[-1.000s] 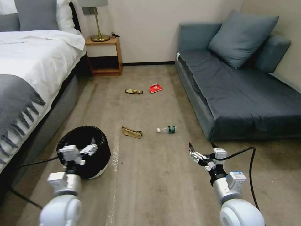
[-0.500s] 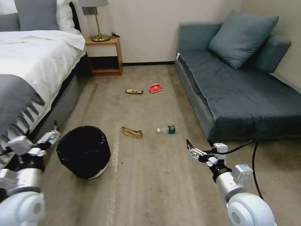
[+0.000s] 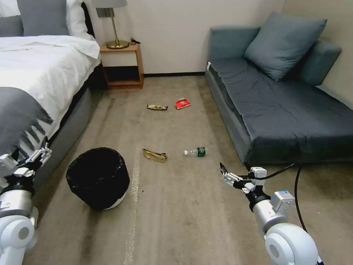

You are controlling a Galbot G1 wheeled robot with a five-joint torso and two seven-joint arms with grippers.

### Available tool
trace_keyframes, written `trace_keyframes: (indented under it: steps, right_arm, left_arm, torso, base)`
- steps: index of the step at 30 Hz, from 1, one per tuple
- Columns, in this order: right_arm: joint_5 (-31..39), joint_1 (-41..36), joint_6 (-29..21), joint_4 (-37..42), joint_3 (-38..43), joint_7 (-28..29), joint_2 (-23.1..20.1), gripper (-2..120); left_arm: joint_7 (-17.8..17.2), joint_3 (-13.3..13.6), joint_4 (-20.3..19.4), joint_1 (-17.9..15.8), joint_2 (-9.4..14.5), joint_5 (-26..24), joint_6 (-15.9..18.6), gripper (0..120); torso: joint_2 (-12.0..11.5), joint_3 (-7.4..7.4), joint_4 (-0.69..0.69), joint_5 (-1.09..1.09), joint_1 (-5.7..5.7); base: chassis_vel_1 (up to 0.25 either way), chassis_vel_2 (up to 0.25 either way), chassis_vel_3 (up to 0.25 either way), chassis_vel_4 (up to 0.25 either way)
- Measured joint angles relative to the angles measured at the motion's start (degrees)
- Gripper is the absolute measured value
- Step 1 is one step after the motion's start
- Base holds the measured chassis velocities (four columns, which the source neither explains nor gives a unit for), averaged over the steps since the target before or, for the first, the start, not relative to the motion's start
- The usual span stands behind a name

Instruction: Pick up the trash bin, then pick up the garbage on the floor and place it into the trash bin.

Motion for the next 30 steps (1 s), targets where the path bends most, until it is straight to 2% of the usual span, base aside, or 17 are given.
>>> trace_keyframes:
  steps: [2, 6, 7, 10, 12, 13, 14, 17, 19, 20, 24, 30]
  right_arm:
    - [-0.01, 0.06, 0.11, -0.15, 0.04, -0.05, -0.02, 100]
    - [-0.04, 0.12, 0.47, -0.59, 0.19, -0.33, 0.11, 100]
    - [-0.04, 0.12, 0.47, -0.59, 0.19, -0.33, 0.11, 100]
    - [-0.23, 0.16, 1.09, -1.33, 0.31, -0.78, 0.52, 100]
    - [-0.23, 0.16, 1.09, -1.33, 0.31, -0.78, 0.52, 100]
    - [-0.38, 0.27, 1.43, -1.79, 0.36, -0.97, 0.90, 100]
    - [-0.49, 0.29, 1.58, -1.98, 0.38, -1.06, 1.12, 100]
    - [-0.61, 0.34, 1.80, -2.31, 0.45, -1.18, 1.54, 100]
    - [-0.63, 0.47, 1.89, -2.49, 0.66, -1.25, 1.81, 100]
    - [-0.63, 0.47, 1.89, -2.49, 0.66, -1.25, 1.81, 100]
    - [-0.54, 0.75, 1.92, -2.68, 1.32, -1.29, 1.88, 100]
    - [-0.26, 1.01, 1.91, -2.89, 1.87, -1.29, 1.57, 100]
  left_arm:
    - [-1.38, -0.14, 0.04, -0.05, 0.87, -1.28, 1.26, 100]
    - [-11.74, -0.26, -0.08, -0.47, 5.69, -12.87, 11.03, 100]
    - [-11.74, -0.26, -0.08, -0.47, 5.69, -12.87, 11.03, 100]
    - [-19.28, -0.26, 2.10, -2.29, 10.20, -23.54, 19.21, 100]
    - [-19.28, -0.26, 2.10, -2.29, 10.20, -23.54, 19.21, 100]
    - [-21.05, 0.28, 4.38, -3.37, 11.49, -26.74, 21.63, 100]
    - [-21.55, 0.72, 5.65, -3.86, 11.78, -27.98, 22.46, 99]
    - [-22.87, 1.55, 7.86, -4.87, 11.68, -31.19, 24.24, 99]
    - [-23.34, 2.73, 10.00, -5.62, 10.59, -33.21, 25.27, 99]
    - [-23.34, 2.73, 10.00, -5.62, 10.59, -33.21, 25.27, 99]
    - [-22.98, 4.13, 13.33, -7.18, 7.93, -35.31, 25.88, 99]
    - [-22.55, 5.37, 17.38, -9.83, 6.22, -35.71, 26.00, 96]
  torso:
    - [0.00, 0.00, 0.00, 0.00, 0.00]
    - [0.00, 0.00, 0.01, -0.01, 0.00]
    - [0.00, 0.00, 0.01, -0.01, 0.00]
    - [0.00, -0.01, -0.01, 0.00, 0.00]
    - [0.00, -0.01, -0.01, 0.00, 0.00]
    - [0.00, 0.00, -0.01, 0.01, 0.00]
    - [0.00, 0.00, 0.00, -0.01, 0.00]
    - [0.00, 0.00, 0.00, 0.01, 0.00]
    - [0.00, 0.00, 0.00, 0.00, 0.00]
    - [0.00, 0.00, 0.00, 0.00, 0.00]
    - [0.00, 0.00, 0.00, 0.00, 0.00]
    - [0.00, 0.00, 0.00, 0.01, 0.01]
  base:
    - [0.000, 0.000, 0.000, 0.000]
    - [0.000, 0.000, 0.000, 0.000]
    - [0.000, 0.000, 0.000, 0.000]
    - [0.000, 0.000, 0.000, 0.000]
    - [0.000, 0.000, 0.000, 0.000]
    - [0.000, 0.000, 0.000, 0.000]
    - [0.000, 0.000, 0.000, 0.000]
    - [0.000, 0.000, 0.000, 0.000]
    - [0.000, 0.000, 0.000, 0.000]
    - [0.000, 0.000, 0.000, 0.000]
    - [0.000, 0.000, 0.000, 0.000]
    - [0.000, 0.000, 0.000, 0.000]
